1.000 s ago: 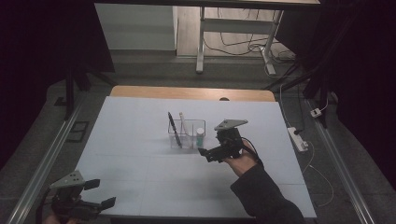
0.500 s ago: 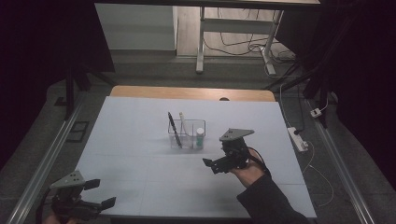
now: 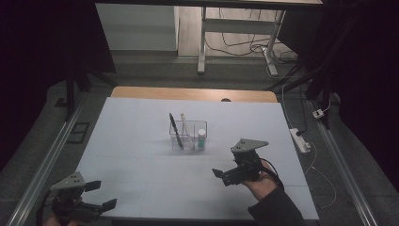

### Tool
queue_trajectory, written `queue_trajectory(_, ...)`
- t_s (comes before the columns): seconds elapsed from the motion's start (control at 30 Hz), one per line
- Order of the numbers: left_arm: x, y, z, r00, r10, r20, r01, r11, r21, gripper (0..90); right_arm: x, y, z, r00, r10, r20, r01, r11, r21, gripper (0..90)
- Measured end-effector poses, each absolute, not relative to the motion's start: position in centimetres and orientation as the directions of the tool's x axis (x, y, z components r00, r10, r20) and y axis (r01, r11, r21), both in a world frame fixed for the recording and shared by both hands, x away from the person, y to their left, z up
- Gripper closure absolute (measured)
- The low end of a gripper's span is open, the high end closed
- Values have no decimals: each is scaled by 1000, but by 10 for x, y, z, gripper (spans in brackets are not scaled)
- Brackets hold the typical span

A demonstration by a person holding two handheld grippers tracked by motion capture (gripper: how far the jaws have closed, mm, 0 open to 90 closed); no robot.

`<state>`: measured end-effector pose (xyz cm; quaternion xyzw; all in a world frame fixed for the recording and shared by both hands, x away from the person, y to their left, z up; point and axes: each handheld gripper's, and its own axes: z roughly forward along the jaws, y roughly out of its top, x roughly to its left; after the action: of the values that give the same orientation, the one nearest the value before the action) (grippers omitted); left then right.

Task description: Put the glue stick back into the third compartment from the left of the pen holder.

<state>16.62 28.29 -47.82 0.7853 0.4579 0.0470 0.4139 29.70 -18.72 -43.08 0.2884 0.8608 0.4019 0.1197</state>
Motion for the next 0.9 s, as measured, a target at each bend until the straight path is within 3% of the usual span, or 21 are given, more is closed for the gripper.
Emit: queue_trajectory(0.9,167,283,-478,576,758,-306,680,-237,694,21,260,-260,-440,-715,698,49,482,440,758,0)
